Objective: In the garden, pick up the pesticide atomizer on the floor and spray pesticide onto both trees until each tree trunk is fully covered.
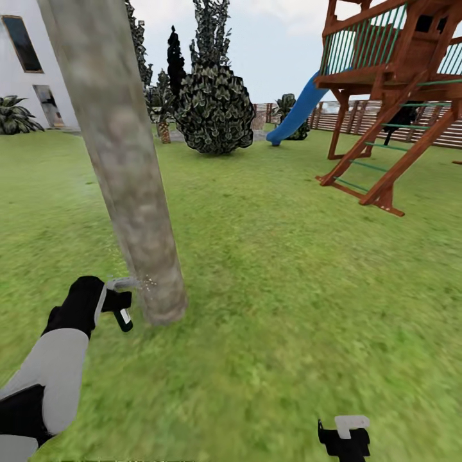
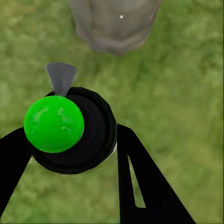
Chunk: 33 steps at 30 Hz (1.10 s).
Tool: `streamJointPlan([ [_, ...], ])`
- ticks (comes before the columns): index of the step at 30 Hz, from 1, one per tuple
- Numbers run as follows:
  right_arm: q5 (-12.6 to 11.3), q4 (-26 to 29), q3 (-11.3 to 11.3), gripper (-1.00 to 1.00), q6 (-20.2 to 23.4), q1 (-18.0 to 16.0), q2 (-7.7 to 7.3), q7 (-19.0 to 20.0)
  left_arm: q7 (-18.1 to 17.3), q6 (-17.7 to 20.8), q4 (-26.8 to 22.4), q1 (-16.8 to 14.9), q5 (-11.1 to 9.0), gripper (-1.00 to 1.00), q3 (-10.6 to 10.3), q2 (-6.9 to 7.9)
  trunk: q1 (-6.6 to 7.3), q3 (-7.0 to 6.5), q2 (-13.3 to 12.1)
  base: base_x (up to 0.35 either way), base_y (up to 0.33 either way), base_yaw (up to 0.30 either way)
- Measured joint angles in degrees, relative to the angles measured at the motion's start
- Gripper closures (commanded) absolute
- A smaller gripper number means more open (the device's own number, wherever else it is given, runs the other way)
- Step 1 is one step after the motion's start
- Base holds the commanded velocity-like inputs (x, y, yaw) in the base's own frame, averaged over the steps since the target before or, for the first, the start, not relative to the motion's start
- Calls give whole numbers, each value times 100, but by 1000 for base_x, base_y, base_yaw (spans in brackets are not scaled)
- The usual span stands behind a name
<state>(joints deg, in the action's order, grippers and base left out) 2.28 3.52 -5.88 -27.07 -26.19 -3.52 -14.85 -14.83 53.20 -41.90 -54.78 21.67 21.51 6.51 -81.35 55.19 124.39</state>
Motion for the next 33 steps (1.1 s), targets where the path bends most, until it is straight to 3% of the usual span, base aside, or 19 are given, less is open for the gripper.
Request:
streamJointPlan([
  [2,0,0,0,-100,0,0,0,0,-12,136,3,-129,-14,100,-80,17,0,0,0,0,0,34],
  [4,0,0,0,-100,0,0,-14,0,-27,243,4,-243,-50,100,-517,25,0,0,0,0,0,3],
  [5,0,0,-1,-100,0,0,-16,0,-27,245,6,-280,-19,100,-558,56,0,1,0,0,0,1],
  [6,0,0,-1,-100,0,0,-18,0,-29,244,18,-309,10,100,-573,159,0,1,0,0,0,0],
  [7,0,0,-1,-100,0,0,-18,0,-84,246,49,-322,3,100,-572,352,0,1,0,0,0,0],
  [8,1,0,-1,-100,0,0,-18,0,-516,245,78,-299,-20,100,-602,670,0,1,0,0,0,0],
  [9,0,0,-1,-100,0,0,-18,0,-747,232,80,-285,48,100,-615,759,0,1,0,0,0,0],
  [11,0,0,-1,-100,0,0,-18,0,-973,245,78,-271,-18,100,-661,772,0,1,0,0,0,0],
  [13,0,0,0,-100,0,0,-18,0,-1075,312,64,-321,-83,100,-1035,694,0,1,0,0,0,0],
  [15,0,0,-1,-100,0,0,-15,0,-1261,386,53,-336,-91,100,-1208,553,0,1,0,0,0,3],
  [18,0,0,-1,-100,0,0,-4,0,-1731,393,39,-330,-32,100,-1236,604,0,1,0,0,0,175],
  [20,0,0,0,-100,0,0,-1,0,-1877,359,20,-272,61,100,-1263,731,0,1,0,0,0,95],
  [22,0,0,-1,-100,0,0,0,0,-1903,359,16,-243,30,100,-1278,785,0,1,0,83,-52,18],
  [28,0,0,-1,-100,0,0,-17,0,-1915,383,6,-260,-26,100,-1222,758,0,1,0,182,-181,1],
  [33,0,0,-1,-100,0,0,-18,0,-1918,383,-3,-297,-36,100,-1214,786,0,1,0,-170,-204,0],
])
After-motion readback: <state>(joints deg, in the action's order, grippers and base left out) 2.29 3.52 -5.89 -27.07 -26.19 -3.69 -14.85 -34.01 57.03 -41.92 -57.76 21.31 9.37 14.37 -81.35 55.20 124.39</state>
